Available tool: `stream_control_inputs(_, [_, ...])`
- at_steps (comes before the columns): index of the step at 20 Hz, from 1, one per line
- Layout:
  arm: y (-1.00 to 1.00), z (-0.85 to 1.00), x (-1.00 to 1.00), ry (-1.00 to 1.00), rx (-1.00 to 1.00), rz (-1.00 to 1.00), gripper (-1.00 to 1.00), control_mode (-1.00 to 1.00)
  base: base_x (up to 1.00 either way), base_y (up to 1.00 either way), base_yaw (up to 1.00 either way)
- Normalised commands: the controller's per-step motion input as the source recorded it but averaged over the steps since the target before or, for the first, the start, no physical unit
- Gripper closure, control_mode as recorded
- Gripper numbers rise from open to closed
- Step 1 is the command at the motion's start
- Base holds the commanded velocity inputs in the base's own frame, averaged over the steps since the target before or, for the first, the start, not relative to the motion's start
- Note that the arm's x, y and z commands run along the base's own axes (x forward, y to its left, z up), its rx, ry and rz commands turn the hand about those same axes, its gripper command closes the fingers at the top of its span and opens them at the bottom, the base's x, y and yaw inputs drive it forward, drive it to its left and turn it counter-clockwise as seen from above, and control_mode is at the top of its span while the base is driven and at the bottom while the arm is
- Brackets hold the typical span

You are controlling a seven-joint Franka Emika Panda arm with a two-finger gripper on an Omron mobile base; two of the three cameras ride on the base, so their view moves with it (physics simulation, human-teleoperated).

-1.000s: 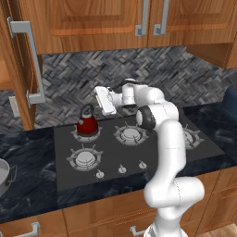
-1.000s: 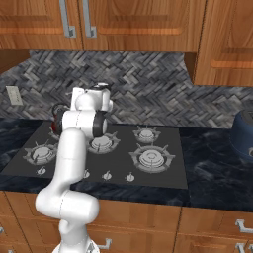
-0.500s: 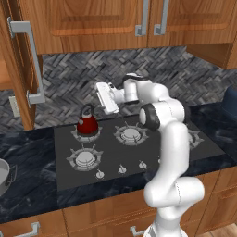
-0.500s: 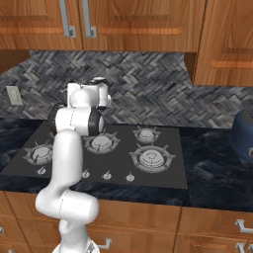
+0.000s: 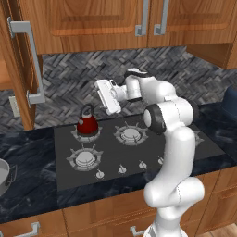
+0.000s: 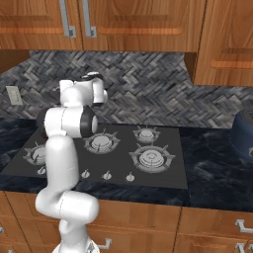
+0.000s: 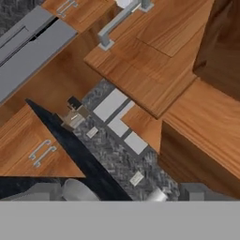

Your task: Pick the kettle from the cabinet and place it on a stove burner. Then pick the pot from the counter and place it on another stove burner. Finally, turn both burners on.

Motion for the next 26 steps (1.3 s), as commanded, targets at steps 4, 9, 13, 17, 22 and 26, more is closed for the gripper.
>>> stream_control_inputs(4, [0.00,0.21,-0.61,-0.11,0.00,0.04,-1.00,-1.00,0.00,0.00,0.00])
stream_control_inputs(9, [0.09,0.19,-0.50,-0.13,-0.02,0.03,-1.00,-1.00,0.00,0.00,0.00])
stream_control_inputs(13, [0.10,0.08,-0.40,-0.12,-0.02,0.02,-1.00,-1.00,0.00,0.00,0.00])
stream_control_inputs(17, [0.16,0.03,-0.41,-0.12,-0.03,0.02,-1.00,-1.00,0.00,0.00,0.00])
stream_control_inputs(22, [0.22,0.00,-0.38,-0.07,-0.02,0.03,-1.00,-1.00,0.00,0.00,0.00])
stream_control_inputs(26, [0.40,0.00,-0.16,0.00,-0.02,0.04,-1.00,-1.00,0.00,0.00,0.00])
